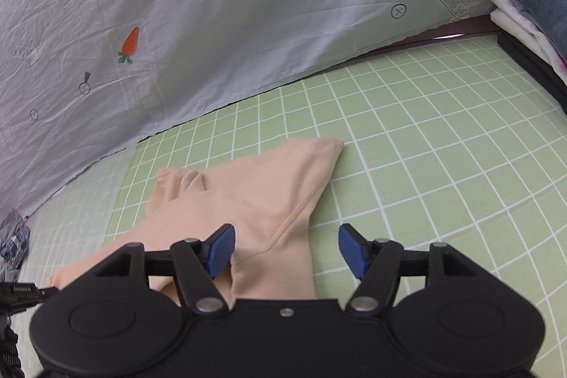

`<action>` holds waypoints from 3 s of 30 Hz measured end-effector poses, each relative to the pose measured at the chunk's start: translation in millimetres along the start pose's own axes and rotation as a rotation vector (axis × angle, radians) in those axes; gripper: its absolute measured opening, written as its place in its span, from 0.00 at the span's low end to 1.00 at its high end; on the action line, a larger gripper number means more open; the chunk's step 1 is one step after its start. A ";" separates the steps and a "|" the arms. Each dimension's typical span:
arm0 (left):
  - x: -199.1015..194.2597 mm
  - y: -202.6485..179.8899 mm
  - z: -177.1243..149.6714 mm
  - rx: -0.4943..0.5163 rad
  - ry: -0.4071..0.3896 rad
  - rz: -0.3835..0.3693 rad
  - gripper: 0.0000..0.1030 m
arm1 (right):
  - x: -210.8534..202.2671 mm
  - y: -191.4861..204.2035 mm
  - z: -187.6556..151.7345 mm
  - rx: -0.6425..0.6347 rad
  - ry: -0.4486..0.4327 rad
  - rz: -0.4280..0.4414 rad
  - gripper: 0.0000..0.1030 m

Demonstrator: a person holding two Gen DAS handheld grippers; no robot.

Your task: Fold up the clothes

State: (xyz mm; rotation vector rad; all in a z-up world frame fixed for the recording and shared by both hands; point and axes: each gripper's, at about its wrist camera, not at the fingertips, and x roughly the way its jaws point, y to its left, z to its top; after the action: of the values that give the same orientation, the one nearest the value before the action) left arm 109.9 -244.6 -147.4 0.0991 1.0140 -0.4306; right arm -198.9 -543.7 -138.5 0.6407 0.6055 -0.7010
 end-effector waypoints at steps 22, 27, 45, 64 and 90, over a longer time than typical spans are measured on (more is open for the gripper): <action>-10.9 0.5 1.7 0.008 0.009 -0.044 0.09 | 76.8 37.5 18.4 -0.323 0.013 -0.058 0.09; -60.1 -2.1 14.8 0.060 -0.067 -0.122 0.09 | 39.1 28.2 34.1 -0.192 -0.099 -0.006 0.05; -39.4 11.6 18.3 -0.006 -0.054 -0.070 0.09 | 82.1 38.9 38.1 -0.222 -0.059 -0.042 0.05; -21.0 -31.5 16.5 -0.059 -0.025 -0.280 0.09 | 72.5 0.4 41.5 -0.129 -0.037 -0.137 0.35; -41.7 -114.0 -46.2 0.165 0.141 -0.253 0.78 | 1.2 51.9 -3.6 -0.278 -0.055 0.113 0.66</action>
State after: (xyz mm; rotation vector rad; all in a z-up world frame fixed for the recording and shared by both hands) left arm 9.2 -323.1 -123.6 0.1510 1.1338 -0.7470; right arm -161.0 -510.7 -124.9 0.3925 0.5979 -0.5150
